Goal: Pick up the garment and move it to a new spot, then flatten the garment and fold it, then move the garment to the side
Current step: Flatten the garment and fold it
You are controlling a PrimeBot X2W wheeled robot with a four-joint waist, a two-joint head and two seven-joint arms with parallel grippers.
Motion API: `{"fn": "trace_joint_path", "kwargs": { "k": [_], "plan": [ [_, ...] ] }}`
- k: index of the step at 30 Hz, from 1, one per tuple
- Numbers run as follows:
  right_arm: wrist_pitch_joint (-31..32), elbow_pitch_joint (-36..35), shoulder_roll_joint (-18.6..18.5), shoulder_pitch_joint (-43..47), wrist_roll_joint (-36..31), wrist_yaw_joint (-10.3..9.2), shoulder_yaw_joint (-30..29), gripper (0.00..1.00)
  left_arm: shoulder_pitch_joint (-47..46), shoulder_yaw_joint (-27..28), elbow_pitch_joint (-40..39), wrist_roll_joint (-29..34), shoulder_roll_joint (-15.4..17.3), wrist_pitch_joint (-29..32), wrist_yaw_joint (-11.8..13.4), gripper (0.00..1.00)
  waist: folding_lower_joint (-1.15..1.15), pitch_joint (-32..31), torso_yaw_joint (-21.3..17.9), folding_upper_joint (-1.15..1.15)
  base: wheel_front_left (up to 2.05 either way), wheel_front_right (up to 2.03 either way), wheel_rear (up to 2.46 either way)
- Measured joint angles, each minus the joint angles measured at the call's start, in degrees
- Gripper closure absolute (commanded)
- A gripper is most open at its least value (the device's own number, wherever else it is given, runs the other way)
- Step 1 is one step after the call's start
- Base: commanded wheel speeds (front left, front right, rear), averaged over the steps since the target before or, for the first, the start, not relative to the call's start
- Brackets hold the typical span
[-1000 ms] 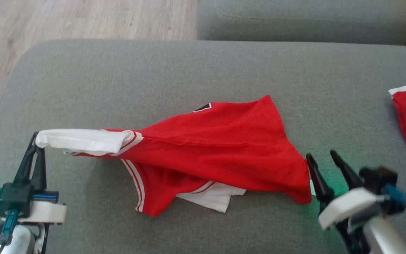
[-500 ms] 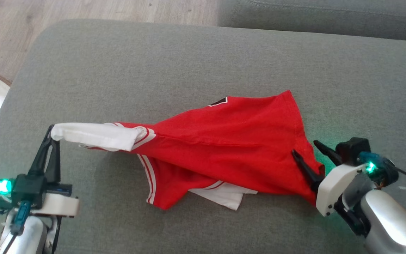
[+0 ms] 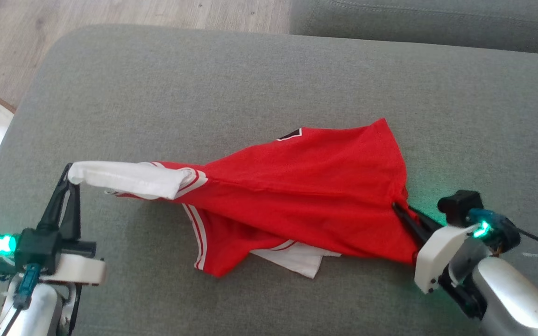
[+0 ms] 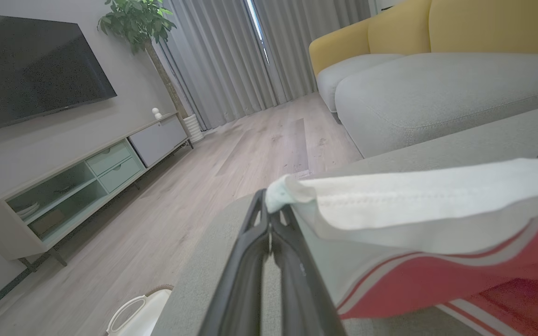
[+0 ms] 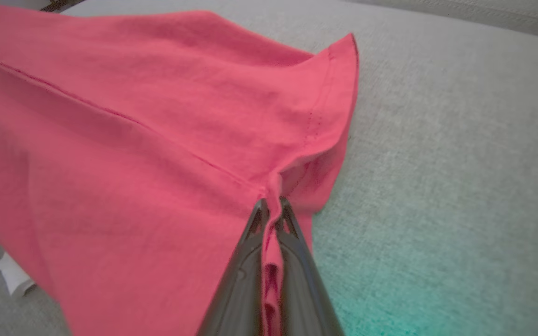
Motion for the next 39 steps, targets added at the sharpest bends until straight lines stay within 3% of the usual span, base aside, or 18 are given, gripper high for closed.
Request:
{"fn": "trace_joint_path", "kwargs": {
  "k": [11,18,22,23,24,25,26,32,39],
  "plan": [
    [-9.4,-2.4,-1.6,-0.6,-1.8,0.0,-6.7,1.0,0.0,1.2,-6.5,1.4,0.5,0.0,-0.7,1.0,0.0,-3.8,-2.2,0.0,0.0,0.0,0.0],
    [-10.6,-7.4,-4.3,0.4,-4.6,0.0,-15.2,1.0,0.6,0.7,-12.5,1.3,0.4,-0.3,-3.4,1.0,-0.01,-5.8,-4.6,0.0,0.0,0.0,0.0],
    [-7.4,-11.8,-4.5,6.6,-6.1,0.0,-18.6,1.0,4.3,-2.1,-13.1,0.7,-0.8,-0.3,-5.2,1.0,-0.01,-6.2,-6.0,0.0,0.0,0.0,0.0],
    [-6.8,-12.3,-3.9,8.9,-6.1,0.0,-19.3,0.89,5.5,-2.7,-12.8,0.5,-1.5,-0.3,-5.4,1.0,-0.01,-6.1,-6.3,0.0,0.0,0.0,0.0],
    [-6.3,-12.5,-2.9,11.2,-6.1,0.0,-19.7,0.71,6.6,-3.5,-12.2,0.5,-2.2,-0.3,-5.6,1.0,-0.01,-5.9,-6.5,0.0,0.0,0.0,0.0],
    [-5.4,-12.4,-1.8,13.4,-6.1,0.0,-19.7,0.23,7.5,-4.1,-11.6,0.5,-2.8,-0.3,-5.6,1.0,-0.01,-5.7,-6.7,0.0,0.0,0.0,0.0],
    [-4.6,-12.3,-0.3,15.6,-6.0,0.0,-19.7,0.0,8.0,-4.5,-10.9,0.5,-3.4,-0.3,-5.6,1.0,-0.01,-5.4,-6.8,0.0,0.0,0.0,0.0],
    [-4.2,-12.7,7.0,23.7,-1.6,0.0,-19.6,0.0,8.2,-4.3,-8.1,1.2,-3.9,-0.3,-5.6,1.0,0.0,-4.6,-6.8,0.0,0.0,0.0,0.0],
    [-4.3,-16.3,7.6,26.8,5.2,0.0,-20.1,0.0,8.2,-1.5,-6.8,2.1,-3.7,-0.3,-5.6,1.0,0.0,-5.0,-7.2,0.0,0.0,0.0,0.0]
  ]
}}
